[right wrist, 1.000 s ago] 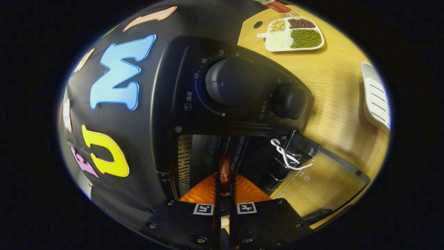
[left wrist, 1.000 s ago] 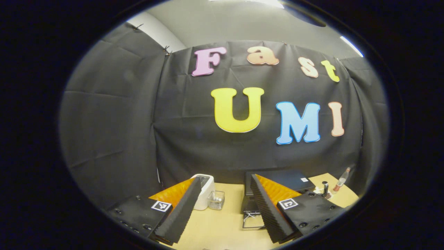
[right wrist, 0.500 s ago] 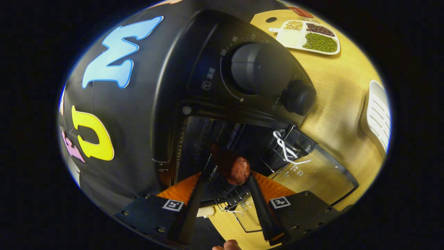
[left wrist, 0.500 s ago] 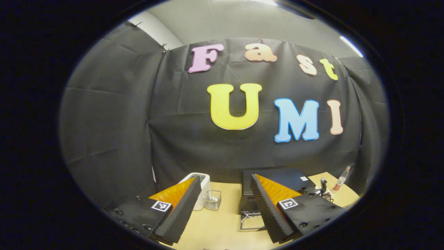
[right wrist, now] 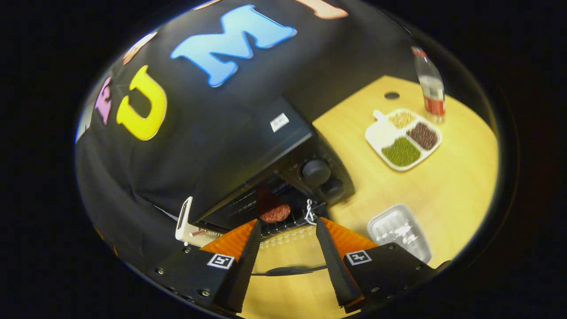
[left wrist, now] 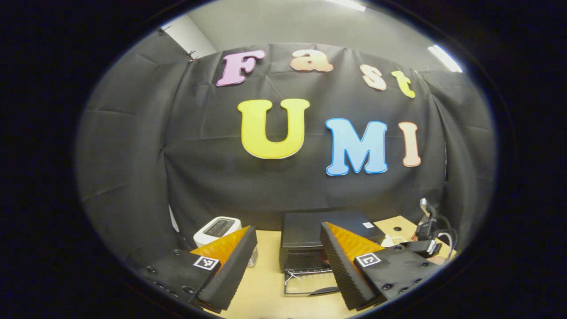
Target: Open the electric oven with the left hand, put the food in, and close the electric oven.
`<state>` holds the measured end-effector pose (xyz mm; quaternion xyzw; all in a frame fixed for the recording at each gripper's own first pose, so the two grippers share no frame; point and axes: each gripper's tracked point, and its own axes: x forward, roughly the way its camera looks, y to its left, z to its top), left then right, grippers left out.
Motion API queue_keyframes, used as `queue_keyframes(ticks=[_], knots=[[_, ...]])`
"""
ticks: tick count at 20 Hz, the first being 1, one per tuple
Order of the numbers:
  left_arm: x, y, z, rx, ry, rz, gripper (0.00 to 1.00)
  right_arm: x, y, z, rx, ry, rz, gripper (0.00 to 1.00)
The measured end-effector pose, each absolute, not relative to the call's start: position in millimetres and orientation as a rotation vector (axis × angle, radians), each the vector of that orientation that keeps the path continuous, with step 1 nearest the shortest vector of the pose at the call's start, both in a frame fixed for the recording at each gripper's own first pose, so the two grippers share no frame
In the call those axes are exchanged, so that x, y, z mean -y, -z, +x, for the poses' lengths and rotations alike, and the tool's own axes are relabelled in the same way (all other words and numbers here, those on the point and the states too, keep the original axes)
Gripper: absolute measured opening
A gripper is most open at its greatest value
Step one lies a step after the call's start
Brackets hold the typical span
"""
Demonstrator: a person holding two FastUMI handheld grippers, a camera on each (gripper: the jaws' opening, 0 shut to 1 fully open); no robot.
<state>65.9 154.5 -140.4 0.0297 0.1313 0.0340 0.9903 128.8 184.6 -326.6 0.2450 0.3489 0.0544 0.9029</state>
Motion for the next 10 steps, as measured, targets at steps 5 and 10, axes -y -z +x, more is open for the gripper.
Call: queue_keyframes(ticks=[5,10], knots=[[-120.8,134.8,77.4,-0.24,-0.009,0.061,0.91,-137.1,222.6,117.3,-0.456,-0.151,0.242,0.76],[-93.6,121.5,83.8,-0.202,0.027,0.06,0.92,-100.6,114.8,110.3,-0.205,-0.121,0.147,0.76]])
